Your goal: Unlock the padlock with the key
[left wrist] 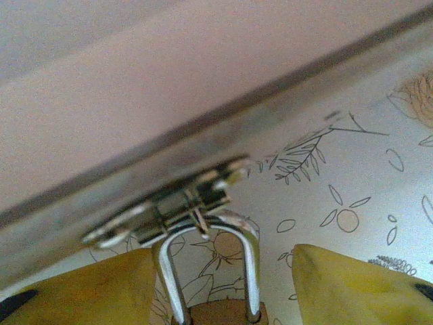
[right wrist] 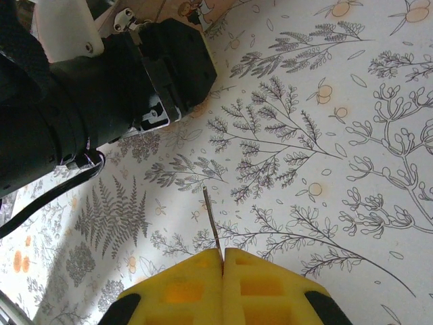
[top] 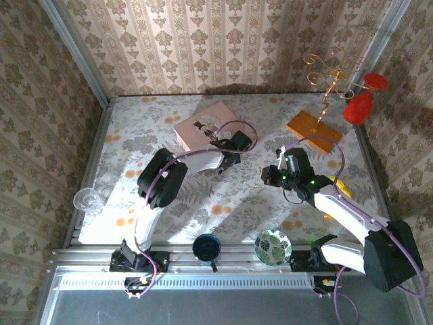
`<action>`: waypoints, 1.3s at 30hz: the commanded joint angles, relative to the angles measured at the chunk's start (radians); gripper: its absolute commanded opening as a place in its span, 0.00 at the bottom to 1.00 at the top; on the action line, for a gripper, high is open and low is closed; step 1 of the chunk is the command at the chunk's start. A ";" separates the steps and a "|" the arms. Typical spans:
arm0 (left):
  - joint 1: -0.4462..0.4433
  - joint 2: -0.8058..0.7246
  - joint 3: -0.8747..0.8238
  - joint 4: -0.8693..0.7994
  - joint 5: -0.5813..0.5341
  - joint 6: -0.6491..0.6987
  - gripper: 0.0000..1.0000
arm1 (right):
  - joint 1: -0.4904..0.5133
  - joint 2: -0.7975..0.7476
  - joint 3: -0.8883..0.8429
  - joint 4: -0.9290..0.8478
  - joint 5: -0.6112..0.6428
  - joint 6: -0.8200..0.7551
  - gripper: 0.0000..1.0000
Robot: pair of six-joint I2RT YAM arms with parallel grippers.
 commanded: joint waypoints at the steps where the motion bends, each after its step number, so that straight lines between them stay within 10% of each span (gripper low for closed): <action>1: 0.009 0.023 0.037 -0.020 -0.019 0.004 0.51 | -0.004 0.008 0.002 0.029 -0.018 0.012 0.00; 23: 0.013 0.034 0.027 -0.023 0.018 -0.027 0.45 | -0.004 0.041 0.000 0.053 -0.034 0.025 0.00; 39: 0.014 -0.057 -0.051 0.040 0.127 -0.062 0.12 | 0.020 0.078 -0.043 0.119 -0.029 0.039 0.00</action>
